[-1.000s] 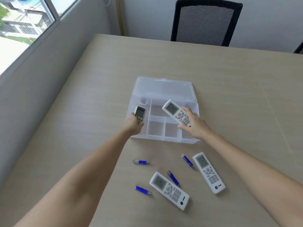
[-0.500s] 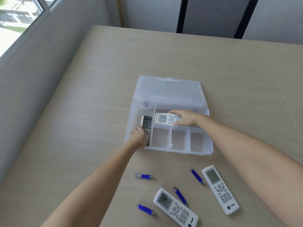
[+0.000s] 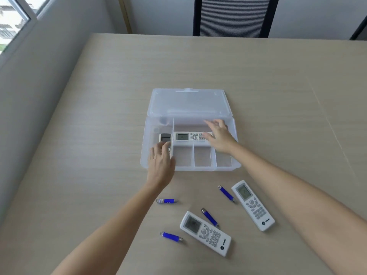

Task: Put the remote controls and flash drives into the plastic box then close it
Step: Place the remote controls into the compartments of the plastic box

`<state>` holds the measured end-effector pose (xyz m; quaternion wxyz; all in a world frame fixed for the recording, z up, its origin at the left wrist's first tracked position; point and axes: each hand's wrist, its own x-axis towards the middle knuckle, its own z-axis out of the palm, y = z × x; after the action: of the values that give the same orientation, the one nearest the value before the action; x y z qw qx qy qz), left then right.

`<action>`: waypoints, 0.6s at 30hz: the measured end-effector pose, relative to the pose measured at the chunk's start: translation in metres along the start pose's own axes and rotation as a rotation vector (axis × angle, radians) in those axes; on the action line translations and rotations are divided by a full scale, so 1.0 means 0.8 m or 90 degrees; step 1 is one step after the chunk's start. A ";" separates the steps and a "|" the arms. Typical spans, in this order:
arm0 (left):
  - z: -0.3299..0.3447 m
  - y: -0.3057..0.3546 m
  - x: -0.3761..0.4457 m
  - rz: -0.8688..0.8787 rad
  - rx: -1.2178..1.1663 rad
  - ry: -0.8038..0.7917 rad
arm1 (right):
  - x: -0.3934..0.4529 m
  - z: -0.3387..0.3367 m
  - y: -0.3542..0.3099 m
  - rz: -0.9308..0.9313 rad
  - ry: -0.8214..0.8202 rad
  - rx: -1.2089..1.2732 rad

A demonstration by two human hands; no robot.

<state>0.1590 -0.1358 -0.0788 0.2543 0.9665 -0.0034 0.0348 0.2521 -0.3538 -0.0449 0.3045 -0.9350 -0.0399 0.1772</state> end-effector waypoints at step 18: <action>0.038 0.052 -0.162 0.372 0.235 -0.582 | -0.292 0.087 0.187 0.310 0.023 -0.150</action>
<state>0.0303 -0.1880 -0.0936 0.0335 0.8706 -0.3737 -0.3182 0.0042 -0.4792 -0.1125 0.1428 -0.9489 0.1716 0.2230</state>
